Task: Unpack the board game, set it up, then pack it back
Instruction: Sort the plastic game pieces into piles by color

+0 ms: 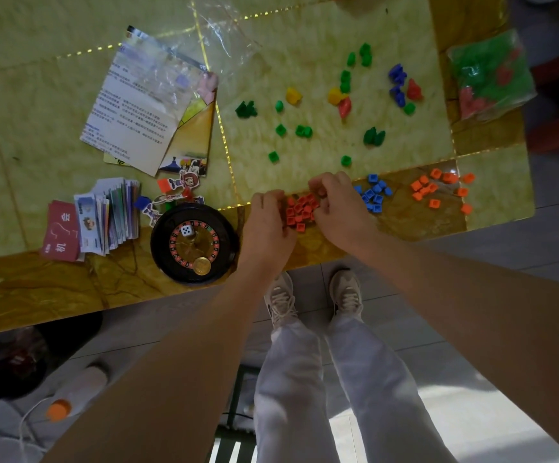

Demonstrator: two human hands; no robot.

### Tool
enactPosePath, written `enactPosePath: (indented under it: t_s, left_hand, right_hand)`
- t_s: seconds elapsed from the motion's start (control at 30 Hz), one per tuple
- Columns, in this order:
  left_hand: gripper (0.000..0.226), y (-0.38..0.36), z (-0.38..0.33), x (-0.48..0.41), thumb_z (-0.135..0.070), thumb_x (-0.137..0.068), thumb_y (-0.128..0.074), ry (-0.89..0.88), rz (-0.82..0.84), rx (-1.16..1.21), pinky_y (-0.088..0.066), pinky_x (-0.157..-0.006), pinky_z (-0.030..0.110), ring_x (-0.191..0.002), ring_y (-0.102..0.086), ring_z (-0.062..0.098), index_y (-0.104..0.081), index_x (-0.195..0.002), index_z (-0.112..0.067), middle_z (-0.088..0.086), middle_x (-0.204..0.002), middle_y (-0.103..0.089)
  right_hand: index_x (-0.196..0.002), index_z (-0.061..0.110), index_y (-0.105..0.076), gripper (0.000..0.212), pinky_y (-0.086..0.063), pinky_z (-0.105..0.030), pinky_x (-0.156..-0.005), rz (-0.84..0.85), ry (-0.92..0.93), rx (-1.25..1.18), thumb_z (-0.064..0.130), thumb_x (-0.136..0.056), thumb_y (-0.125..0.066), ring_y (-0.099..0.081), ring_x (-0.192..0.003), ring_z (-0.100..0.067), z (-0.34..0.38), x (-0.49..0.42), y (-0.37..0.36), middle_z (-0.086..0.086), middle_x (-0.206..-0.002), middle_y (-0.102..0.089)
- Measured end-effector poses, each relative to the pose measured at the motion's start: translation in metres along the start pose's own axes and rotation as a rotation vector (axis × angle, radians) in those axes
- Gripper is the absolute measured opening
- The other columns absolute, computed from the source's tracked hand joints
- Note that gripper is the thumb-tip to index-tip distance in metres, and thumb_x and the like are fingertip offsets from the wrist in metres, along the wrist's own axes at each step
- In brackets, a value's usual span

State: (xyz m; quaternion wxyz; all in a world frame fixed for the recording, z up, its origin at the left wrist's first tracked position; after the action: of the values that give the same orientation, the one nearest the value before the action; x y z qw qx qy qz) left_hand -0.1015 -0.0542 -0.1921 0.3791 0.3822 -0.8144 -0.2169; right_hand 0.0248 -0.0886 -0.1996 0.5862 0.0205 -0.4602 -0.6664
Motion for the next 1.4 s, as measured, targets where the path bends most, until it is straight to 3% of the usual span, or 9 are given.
enactPosePath:
  t_s: [0.33,0.5,0.63,0.77,0.9,1.1,1.2,1.27,1.4]
  left_hand:
    - [0.027,0.053,-0.009,-0.044,-0.013,-0.092,-0.056,-0.047,-0.141,-0.087,-0.040,-0.069,0.026,-0.082,-0.056,0.015,-0.055,-0.118,-0.014,0.003,-0.113,-0.053]
    - [0.033,0.050,-0.019,-0.072,-0.022,-0.088,-0.066,-0.058,-0.136,-0.094,-0.047,-0.073,0.031,-0.087,-0.057,0.017,-0.052,-0.117,-0.018,0.002,-0.112,-0.053]
    - [0.018,0.048,-0.019,-0.090,-0.014,-0.086,-0.067,-0.028,-0.131,-0.133,-0.051,-0.082,0.038,-0.090,-0.058,0.022,-0.064,-0.104,-0.013,0.003,-0.104,-0.055]
    - [0.012,0.053,-0.017,-0.102,-0.011,-0.088,-0.064,-0.031,-0.143,-0.086,-0.049,-0.080,0.033,-0.087,-0.057,0.019,-0.064,-0.099,-0.011,0.003,-0.100,-0.056]
    - [0.007,0.065,-0.018,-0.108,-0.014,-0.090,-0.062,0.003,-0.192,0.001,-0.039,-0.069,0.021,-0.080,-0.054,0.012,-0.059,-0.097,-0.014,-0.003,-0.094,-0.056]
    - [0.010,0.058,-0.035,-0.117,-0.007,-0.092,-0.044,-0.031,-0.158,-0.028,-0.041,-0.071,0.036,-0.082,-0.049,0.019,-0.053,-0.095,-0.009,0.005,-0.093,-0.054]
    - [0.013,0.048,-0.036,-0.124,-0.016,-0.090,-0.049,-0.024,-0.119,-0.143,-0.040,-0.073,0.033,-0.087,-0.045,0.020,-0.048,-0.101,-0.009,0.005,-0.099,-0.048]
    - [0.020,0.041,-0.033,-0.127,-0.020,-0.091,-0.053,-0.016,-0.083,-0.256,-0.038,-0.075,0.029,-0.093,-0.046,0.021,-0.047,-0.107,-0.008,0.007,-0.105,-0.048]
    - [0.016,0.042,-0.031,-0.128,-0.018,-0.095,-0.050,-0.012,-0.094,-0.272,-0.037,-0.075,0.031,-0.093,-0.049,0.023,-0.048,-0.105,-0.006,0.009,-0.104,-0.051]
  right_hand:
    - [-0.118,0.012,-0.055,0.029,-0.044,-0.029,-0.074,-0.165,0.011,0.022,0.006,-0.089,-0.052,-0.049,-0.076,-0.011,0.018,-0.037,0.045,-0.004,-0.107,-0.052]
    - [-0.123,0.013,-0.051,0.033,-0.047,-0.033,-0.078,-0.208,0.048,0.042,0.014,-0.091,-0.059,-0.052,-0.085,-0.014,0.030,-0.061,0.053,-0.007,-0.114,-0.053]
    - [-0.117,0.015,-0.054,0.031,-0.047,-0.030,-0.081,-0.172,0.049,0.111,0.019,-0.089,-0.066,-0.057,-0.092,-0.017,0.033,-0.083,0.051,-0.004,-0.116,-0.053]
    - [-0.106,0.014,-0.060,0.018,-0.049,-0.035,-0.083,-0.124,0.045,0.135,0.016,-0.089,-0.065,-0.059,-0.092,-0.018,0.029,-0.099,0.051,-0.003,-0.104,-0.059]
    - [-0.091,0.013,-0.054,0.014,-0.048,-0.036,-0.071,-0.153,0.049,-0.006,0.018,-0.084,-0.064,-0.057,-0.079,-0.019,0.030,-0.103,0.064,-0.002,-0.088,-0.060]
    - [-0.076,0.016,-0.046,0.016,-0.038,-0.037,-0.055,-0.065,0.052,-0.061,0.012,-0.091,-0.047,-0.049,-0.059,-0.020,0.033,-0.109,0.067,0.000,-0.063,-0.050]
    - [-0.089,0.020,-0.050,0.006,-0.037,-0.032,-0.055,0.010,0.065,0.058,0.025,-0.092,-0.050,-0.052,-0.061,-0.018,0.038,-0.113,0.064,0.004,-0.069,-0.054]
    - [-0.101,0.023,-0.050,0.019,-0.036,-0.030,-0.059,0.074,0.101,0.181,0.033,-0.088,-0.060,-0.051,-0.066,-0.013,0.043,-0.113,0.056,0.010,-0.080,-0.055]
    - [-0.106,0.022,-0.053,0.020,-0.040,-0.030,-0.065,0.071,0.177,0.326,0.029,-0.090,-0.062,-0.060,-0.085,-0.016,0.048,-0.116,0.046,0.005,-0.096,-0.063]
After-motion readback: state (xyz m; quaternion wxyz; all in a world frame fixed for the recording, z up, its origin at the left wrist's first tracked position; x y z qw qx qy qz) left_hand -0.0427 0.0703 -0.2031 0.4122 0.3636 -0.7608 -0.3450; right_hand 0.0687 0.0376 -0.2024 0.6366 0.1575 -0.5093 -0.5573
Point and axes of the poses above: each hand's wrist, its own x-axis away from the middle knuckle, its own y-axis out of the back of the hand, z = x × y, the point moved 10 cm from there along -x, towards the middle knuckle
